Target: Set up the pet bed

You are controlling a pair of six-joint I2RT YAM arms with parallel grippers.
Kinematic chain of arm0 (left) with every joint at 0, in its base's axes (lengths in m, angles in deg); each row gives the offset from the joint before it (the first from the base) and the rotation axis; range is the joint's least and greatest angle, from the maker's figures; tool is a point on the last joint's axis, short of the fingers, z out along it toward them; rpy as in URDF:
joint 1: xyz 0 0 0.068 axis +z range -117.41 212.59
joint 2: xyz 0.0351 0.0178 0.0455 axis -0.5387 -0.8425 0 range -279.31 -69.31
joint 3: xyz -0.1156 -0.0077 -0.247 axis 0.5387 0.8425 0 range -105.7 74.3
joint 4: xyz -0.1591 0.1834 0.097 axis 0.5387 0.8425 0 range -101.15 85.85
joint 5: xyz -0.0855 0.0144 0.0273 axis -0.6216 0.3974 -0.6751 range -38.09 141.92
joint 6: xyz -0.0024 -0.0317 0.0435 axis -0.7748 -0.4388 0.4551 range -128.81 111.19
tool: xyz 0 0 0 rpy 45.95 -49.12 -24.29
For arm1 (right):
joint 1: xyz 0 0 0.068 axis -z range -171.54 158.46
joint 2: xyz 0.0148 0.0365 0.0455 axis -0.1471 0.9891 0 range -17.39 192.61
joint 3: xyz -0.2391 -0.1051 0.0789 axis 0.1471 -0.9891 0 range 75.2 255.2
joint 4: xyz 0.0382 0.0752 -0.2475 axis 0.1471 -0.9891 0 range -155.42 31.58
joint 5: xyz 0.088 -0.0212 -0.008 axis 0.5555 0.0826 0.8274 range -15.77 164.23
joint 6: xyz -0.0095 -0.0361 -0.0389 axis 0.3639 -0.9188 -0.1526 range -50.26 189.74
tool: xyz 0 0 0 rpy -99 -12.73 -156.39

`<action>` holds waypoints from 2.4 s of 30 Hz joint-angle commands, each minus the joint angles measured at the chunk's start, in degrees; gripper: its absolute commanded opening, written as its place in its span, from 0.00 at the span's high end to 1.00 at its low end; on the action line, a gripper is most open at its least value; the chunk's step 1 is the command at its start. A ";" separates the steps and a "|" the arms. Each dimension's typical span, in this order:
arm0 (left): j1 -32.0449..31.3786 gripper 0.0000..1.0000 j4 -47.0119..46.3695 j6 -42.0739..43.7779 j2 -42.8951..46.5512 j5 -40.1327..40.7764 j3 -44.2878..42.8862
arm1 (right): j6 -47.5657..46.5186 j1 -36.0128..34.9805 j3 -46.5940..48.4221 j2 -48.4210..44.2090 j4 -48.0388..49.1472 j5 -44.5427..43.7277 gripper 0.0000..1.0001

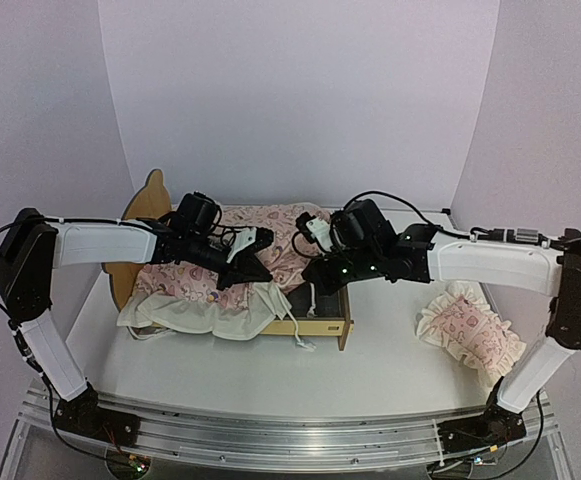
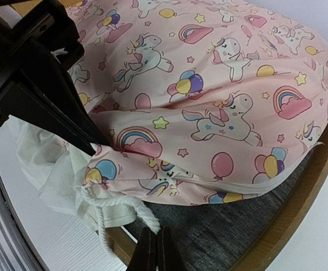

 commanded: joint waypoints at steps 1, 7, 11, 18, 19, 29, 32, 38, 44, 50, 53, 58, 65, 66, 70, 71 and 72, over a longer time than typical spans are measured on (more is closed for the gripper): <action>0.47 1.00 0.57 0.94 2.96 -0.63 1.24 | 3.53 -0.33 1.01 -1.00 -0.24 3.10 1.00; 0.46 1.00 -0.06 1.03 2.82 -0.70 1.14 | 4.99 -0.32 -2.19 -0.15 -0.51 2.40 1.00; 0.47 1.00 0.08 1.03 2.90 -0.68 1.21 | 5.41 -0.35 -2.70 1.88 -0.51 2.34 1.00; 0.50 1.00 -0.04 1.03 3.12 -1.11 1.51 | 5.32 -0.14 -2.76 4.35 -0.41 -1.71 1.00; 0.48 1.00 -0.16 0.93 3.19 -1.11 1.57 | 5.40 -0.09 -2.54 4.85 -0.42 -2.24 1.00; 0.48 1.00 -0.79 0.59 3.58 -1.03 2.02 | 4.53 0.15 0.44 3.95 -0.45 -11.60 1.00; 0.47 1.00 -1.06 0.59 3.62 -0.94 1.93 | 4.28 0.21 1.60 5.45 -1.41 -9.12 1.00; 0.47 1.00 -1.13 0.68 3.74 -0.53 2.32 | 7.74 0.15 2.17 7.65 -7.40 -3.29 0.99; 0.47 1.00 -1.33 0.67 3.44 -0.51 2.08 | 9.37 0.16 3.04 8.44 -9.08 2.45 0.87; 0.47 1.00 -1.39 0.77 3.30 -0.26 2.06 | 7.50 0.68 9.42 8.06 -20.83 1.19 0.68; 0.47 1.00 -1.55 0.77 3.37 -0.17 2.25 | 7.53 1.39 13.08 8.75 -28.32 0.96 0.62; 0.47 1.00 -1.67 0.82 3.31 0.03 2.29 | 7.39 1.56 19.47 13.07 -38.61 2.98 0.67; 0.47 1.00 -1.52 0.77 3.41 0.09 2.18 | 6.81 1.55 24.82 18.65 -44.01 3.93 0.69; 0.47 1.00 -1.50 0.77 3.43 0.11 2.21 | 6.64 1.55 25.19 19.09 -44.44 3.19 0.70; 0.47 1.00 -1.52 0.77 3.52 -0.12 2.33 | 6.01 1.57 26.59 20.33 -45.11 0.98 0.83; 0.47 1.00 -1.59 0.74 3.53 -0.14 2.29 | 5.83 1.57 26.74 20.53 -45.08 0.62 0.89; 0.47 1.00 -1.65 0.70 3.54 -0.14 2.29 | 5.63 1.56 26.83 20.65 -45.04 0.45 0.94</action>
